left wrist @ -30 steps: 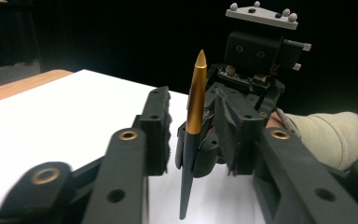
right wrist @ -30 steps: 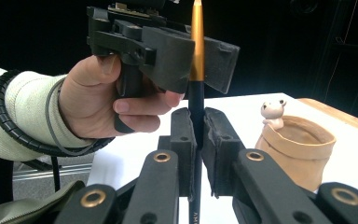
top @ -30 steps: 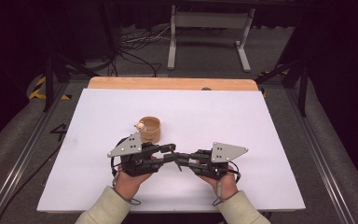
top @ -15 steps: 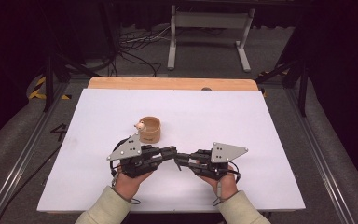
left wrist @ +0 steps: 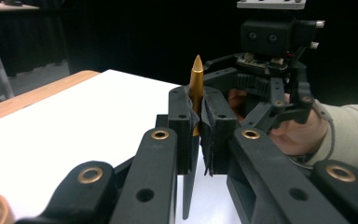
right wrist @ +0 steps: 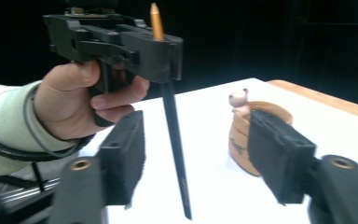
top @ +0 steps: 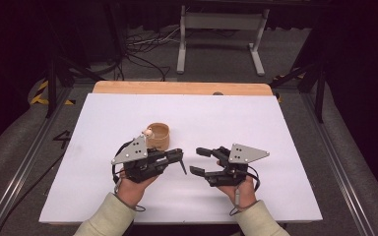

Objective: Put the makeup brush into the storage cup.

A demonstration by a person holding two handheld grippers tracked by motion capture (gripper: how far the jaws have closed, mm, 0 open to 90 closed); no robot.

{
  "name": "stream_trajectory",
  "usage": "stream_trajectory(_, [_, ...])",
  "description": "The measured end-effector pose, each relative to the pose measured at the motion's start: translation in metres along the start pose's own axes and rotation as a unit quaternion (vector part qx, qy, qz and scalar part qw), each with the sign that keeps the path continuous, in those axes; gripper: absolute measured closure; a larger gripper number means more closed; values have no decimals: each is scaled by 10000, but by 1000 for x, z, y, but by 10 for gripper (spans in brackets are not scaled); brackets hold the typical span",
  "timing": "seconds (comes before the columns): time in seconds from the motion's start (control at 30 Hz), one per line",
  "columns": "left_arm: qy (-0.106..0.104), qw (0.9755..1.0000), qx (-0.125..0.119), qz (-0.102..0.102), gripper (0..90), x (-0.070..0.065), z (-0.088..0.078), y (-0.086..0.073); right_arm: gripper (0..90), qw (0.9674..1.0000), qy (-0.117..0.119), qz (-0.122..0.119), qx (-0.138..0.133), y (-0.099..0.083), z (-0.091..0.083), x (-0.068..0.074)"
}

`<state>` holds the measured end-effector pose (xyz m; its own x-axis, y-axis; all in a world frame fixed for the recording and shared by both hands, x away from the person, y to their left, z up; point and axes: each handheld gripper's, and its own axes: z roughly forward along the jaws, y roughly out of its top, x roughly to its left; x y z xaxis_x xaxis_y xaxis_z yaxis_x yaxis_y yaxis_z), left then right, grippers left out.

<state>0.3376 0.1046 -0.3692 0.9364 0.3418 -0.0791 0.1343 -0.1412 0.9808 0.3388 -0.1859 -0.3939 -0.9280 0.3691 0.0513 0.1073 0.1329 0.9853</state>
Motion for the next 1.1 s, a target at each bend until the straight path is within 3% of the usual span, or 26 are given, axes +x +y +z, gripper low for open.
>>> stream_trajectory(0.23, [235, 9997, 58, -41, 838, 5, -2, 8, 103, 9981, -612, 60, -27, 3, -14, -6])
stream_trajectory(0.4, [443, 9989, 89, -137, 838, 9, -4, 14, 16, 9953, -928, 248, -85, 1, -27, -13])
stream_trajectory(0.7, [708, 9973, 8, -214, 837, 18, -12, 25, 0, 9904, -1322, 379, -122, -5, -40, -21])
stream_trajectory(1.1, [1277, 9914, -23, -291, 837, 31, -17, 33, 0, 9868, -1579, 350, -48, -12, -56, -27])
